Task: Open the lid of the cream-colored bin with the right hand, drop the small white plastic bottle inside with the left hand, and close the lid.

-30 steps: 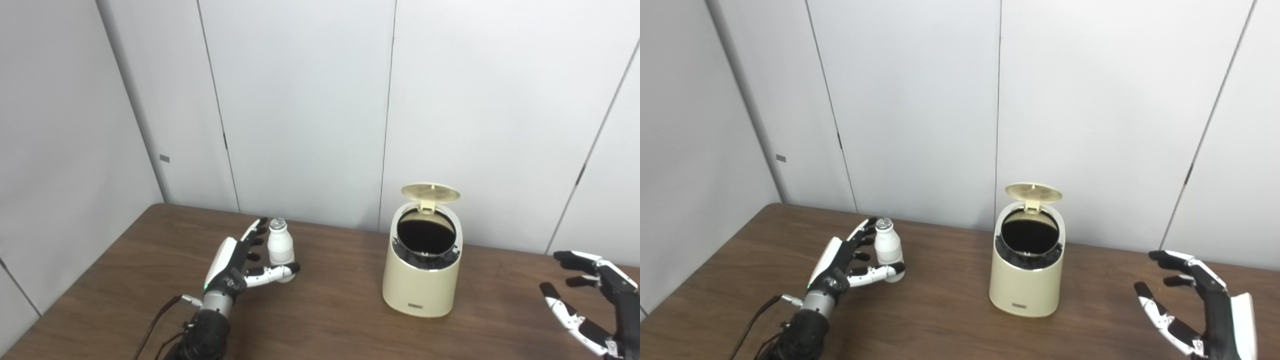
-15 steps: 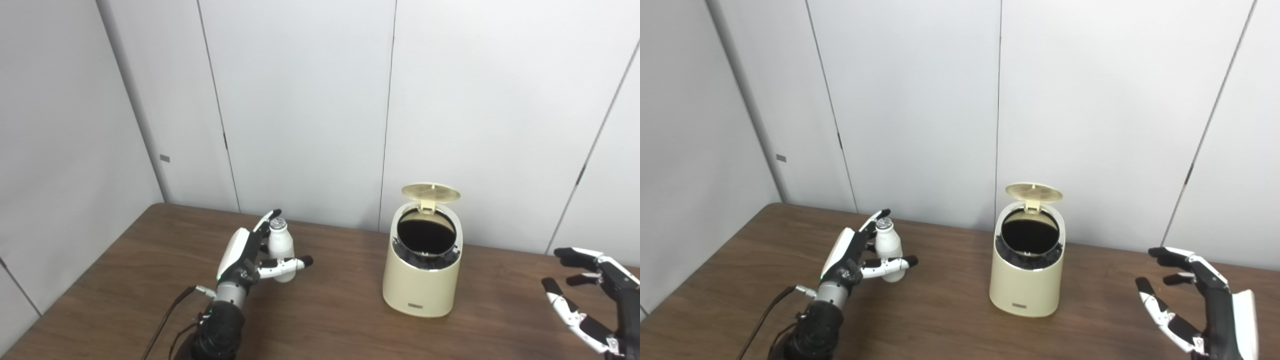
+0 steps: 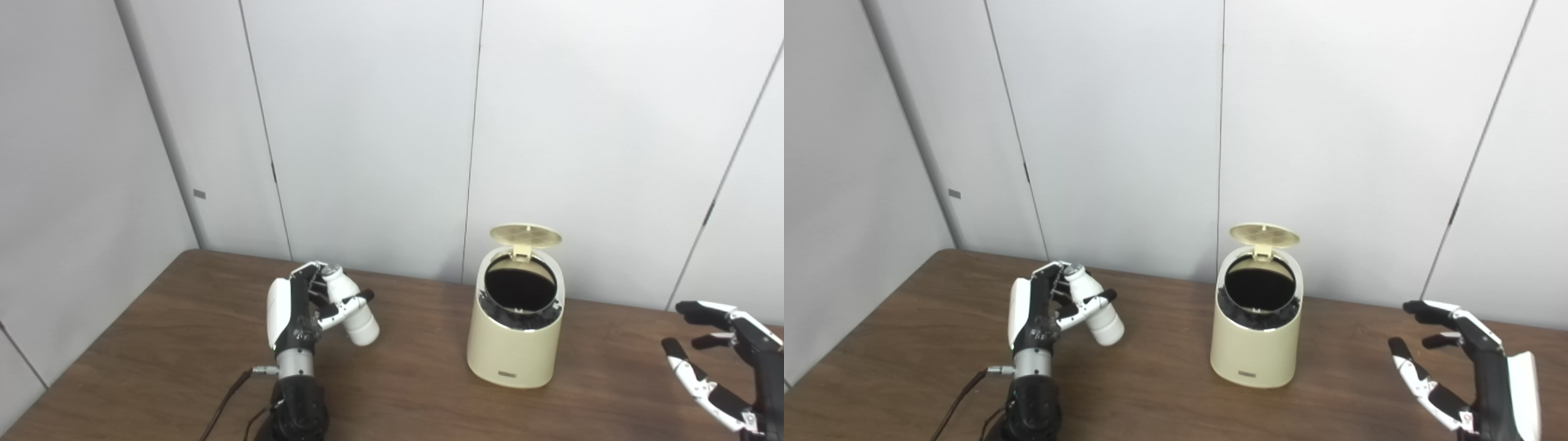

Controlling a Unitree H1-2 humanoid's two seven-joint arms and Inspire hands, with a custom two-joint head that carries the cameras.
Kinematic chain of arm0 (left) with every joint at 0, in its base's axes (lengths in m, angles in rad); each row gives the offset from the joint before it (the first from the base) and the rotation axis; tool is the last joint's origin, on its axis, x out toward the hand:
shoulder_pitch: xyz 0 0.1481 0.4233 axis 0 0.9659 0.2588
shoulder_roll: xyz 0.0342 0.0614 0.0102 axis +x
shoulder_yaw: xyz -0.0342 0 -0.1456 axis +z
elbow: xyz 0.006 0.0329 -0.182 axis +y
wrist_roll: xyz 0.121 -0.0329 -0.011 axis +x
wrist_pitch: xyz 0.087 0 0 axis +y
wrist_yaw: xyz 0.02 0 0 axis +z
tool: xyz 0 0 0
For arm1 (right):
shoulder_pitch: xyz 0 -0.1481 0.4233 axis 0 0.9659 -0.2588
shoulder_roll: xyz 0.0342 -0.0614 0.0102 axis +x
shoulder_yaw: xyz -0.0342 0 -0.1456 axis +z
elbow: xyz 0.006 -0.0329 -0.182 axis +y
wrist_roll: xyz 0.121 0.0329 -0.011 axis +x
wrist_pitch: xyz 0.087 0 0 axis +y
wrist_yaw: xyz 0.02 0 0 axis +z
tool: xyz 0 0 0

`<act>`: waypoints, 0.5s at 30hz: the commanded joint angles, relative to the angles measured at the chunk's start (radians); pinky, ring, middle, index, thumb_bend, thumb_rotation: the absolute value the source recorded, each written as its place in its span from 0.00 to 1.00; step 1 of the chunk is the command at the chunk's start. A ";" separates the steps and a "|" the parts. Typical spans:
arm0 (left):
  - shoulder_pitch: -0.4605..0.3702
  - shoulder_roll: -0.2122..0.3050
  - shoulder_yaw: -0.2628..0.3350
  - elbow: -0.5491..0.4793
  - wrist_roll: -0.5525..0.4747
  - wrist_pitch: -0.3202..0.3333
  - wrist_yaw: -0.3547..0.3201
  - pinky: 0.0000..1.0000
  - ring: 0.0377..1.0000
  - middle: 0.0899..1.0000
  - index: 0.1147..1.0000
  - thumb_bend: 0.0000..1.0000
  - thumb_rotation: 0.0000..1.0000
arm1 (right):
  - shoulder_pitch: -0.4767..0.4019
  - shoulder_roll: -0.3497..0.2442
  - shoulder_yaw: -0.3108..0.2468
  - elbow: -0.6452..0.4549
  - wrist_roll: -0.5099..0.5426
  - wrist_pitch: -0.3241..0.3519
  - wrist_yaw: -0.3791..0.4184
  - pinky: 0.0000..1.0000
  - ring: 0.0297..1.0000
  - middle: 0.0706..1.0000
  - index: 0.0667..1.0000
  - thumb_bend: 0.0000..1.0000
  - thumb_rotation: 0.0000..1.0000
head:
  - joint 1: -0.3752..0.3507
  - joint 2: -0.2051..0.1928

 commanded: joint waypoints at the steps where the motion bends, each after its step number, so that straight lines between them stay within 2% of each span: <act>1: -0.046 0.018 0.002 -0.008 0.020 -0.043 0.034 0.33 0.43 0.41 0.42 0.51 0.00 | -0.021 0.006 -0.002 -0.045 0.007 -0.001 0.004 0.48 0.65 0.65 0.57 0.11 0.00 | 0.001 0.001; 15: -0.026 0.028 -0.005 -0.019 0.010 -0.061 0.029 0.35 0.44 0.41 0.42 0.50 0.00 | -0.020 0.017 -0.005 -0.067 -0.001 0.026 0.014 0.49 0.64 0.65 0.57 0.12 0.00 | -0.001 0.010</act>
